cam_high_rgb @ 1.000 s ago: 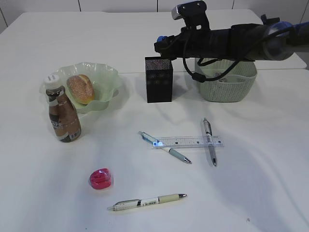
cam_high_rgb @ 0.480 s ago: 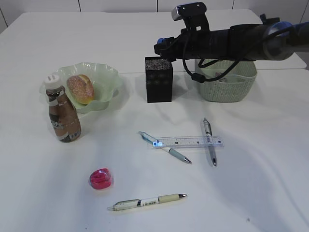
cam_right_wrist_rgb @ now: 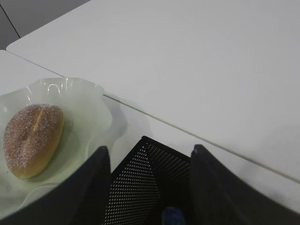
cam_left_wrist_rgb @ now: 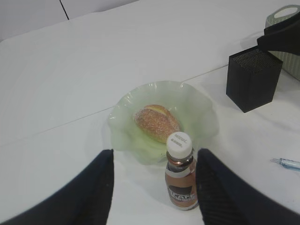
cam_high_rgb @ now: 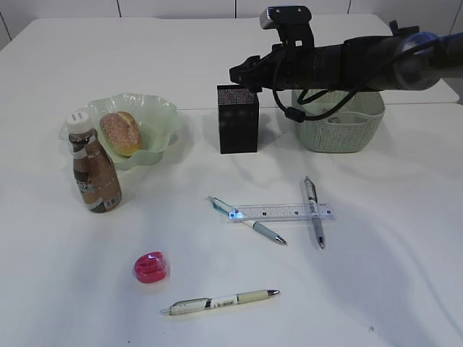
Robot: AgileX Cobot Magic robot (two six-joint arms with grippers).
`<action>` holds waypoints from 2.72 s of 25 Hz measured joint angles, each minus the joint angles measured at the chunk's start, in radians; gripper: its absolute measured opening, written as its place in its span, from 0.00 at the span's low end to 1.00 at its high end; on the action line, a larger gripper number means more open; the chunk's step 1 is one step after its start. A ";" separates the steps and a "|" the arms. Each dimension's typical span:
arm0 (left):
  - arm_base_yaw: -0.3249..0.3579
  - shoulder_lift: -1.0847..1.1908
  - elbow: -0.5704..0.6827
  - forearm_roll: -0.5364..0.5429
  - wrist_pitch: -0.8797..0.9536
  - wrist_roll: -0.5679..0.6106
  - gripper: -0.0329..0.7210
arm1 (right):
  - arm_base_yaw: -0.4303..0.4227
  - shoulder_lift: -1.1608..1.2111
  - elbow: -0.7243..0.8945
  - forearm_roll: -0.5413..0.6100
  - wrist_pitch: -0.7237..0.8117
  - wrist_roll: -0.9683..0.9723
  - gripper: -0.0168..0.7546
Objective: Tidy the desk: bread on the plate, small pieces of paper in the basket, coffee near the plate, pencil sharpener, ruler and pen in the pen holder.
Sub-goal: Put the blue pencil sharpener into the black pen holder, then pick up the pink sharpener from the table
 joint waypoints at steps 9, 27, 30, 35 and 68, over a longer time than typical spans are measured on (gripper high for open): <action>0.000 0.000 0.000 0.000 0.000 0.000 0.57 | 0.000 -0.021 0.000 -0.216 0.025 0.208 0.58; 0.000 0.000 0.000 -0.009 0.000 0.000 0.57 | 0.000 -0.250 -0.017 -1.119 0.388 1.061 0.58; 0.000 0.000 0.000 -0.020 0.004 0.000 0.57 | 0.000 -0.266 -0.042 -1.225 0.488 1.174 0.58; 0.000 0.000 0.000 -0.042 0.016 0.000 0.57 | 0.000 -0.278 -0.128 -1.387 0.729 1.395 0.58; 0.000 0.245 -0.309 -0.288 0.910 0.177 0.57 | 0.000 -0.495 0.032 -1.612 0.773 1.786 0.57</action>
